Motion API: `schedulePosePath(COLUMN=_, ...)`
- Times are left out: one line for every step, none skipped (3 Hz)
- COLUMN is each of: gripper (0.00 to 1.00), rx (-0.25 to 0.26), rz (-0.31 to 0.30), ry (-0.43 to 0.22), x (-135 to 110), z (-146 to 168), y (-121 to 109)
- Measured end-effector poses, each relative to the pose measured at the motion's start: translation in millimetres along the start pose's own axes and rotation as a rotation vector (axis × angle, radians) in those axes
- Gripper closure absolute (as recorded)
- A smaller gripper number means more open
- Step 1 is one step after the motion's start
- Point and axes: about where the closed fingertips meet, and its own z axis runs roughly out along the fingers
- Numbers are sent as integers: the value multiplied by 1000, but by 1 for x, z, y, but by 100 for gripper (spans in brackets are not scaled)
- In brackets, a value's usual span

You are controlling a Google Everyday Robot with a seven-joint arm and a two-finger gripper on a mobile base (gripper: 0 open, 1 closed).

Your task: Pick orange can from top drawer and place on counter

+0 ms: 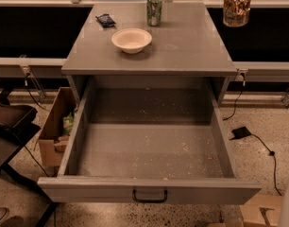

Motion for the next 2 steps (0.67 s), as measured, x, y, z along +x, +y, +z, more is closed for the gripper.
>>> schedulePosePath(gripper=100, rx=16, rz=-19, ry=-50, x=0, z=51, y=1)
schedulePosePath(gripper=100, rx=18, rz=-35, ry=-90, x=7, z=97, y=5)
